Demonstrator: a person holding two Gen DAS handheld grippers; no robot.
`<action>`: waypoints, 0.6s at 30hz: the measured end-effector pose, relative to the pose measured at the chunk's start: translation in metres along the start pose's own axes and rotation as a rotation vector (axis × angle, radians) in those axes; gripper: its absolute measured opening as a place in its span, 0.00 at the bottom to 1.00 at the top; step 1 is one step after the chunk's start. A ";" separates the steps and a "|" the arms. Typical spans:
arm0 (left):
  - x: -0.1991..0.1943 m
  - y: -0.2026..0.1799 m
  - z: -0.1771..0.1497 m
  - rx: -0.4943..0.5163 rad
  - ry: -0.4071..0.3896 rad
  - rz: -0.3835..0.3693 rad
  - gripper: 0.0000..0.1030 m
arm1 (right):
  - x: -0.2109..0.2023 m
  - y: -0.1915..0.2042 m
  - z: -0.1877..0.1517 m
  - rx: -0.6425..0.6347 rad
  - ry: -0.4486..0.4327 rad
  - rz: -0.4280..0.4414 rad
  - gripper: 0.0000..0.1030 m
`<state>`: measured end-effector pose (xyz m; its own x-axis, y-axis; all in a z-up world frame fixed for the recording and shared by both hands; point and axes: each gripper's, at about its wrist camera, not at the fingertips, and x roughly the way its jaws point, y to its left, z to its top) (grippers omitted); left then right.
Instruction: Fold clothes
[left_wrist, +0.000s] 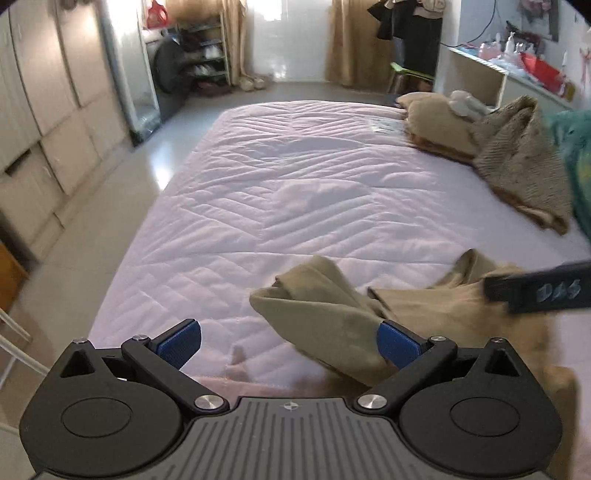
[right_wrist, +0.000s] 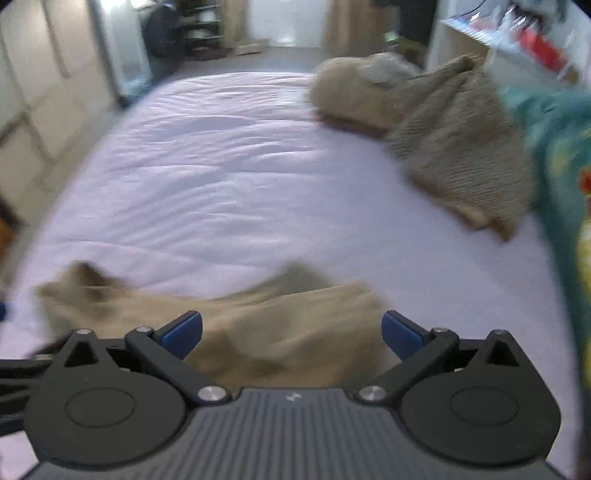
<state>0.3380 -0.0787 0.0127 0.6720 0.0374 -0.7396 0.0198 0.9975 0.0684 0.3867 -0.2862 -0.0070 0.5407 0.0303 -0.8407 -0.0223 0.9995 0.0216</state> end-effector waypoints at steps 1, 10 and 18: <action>0.005 -0.001 0.001 -0.011 -0.001 0.004 0.99 | 0.004 -0.007 0.001 -0.003 0.001 -0.031 1.00; 0.039 -0.011 -0.014 -0.048 0.017 0.002 0.50 | 0.058 -0.041 -0.017 0.124 0.082 0.145 0.89; 0.044 -0.023 -0.002 0.011 -0.108 -0.023 0.19 | 0.029 -0.017 0.008 -0.096 -0.126 0.110 0.13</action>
<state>0.3659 -0.1000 -0.0228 0.7472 0.0068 -0.6645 0.0444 0.9972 0.0602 0.4092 -0.3028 -0.0271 0.6316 0.1458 -0.7615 -0.1641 0.9851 0.0525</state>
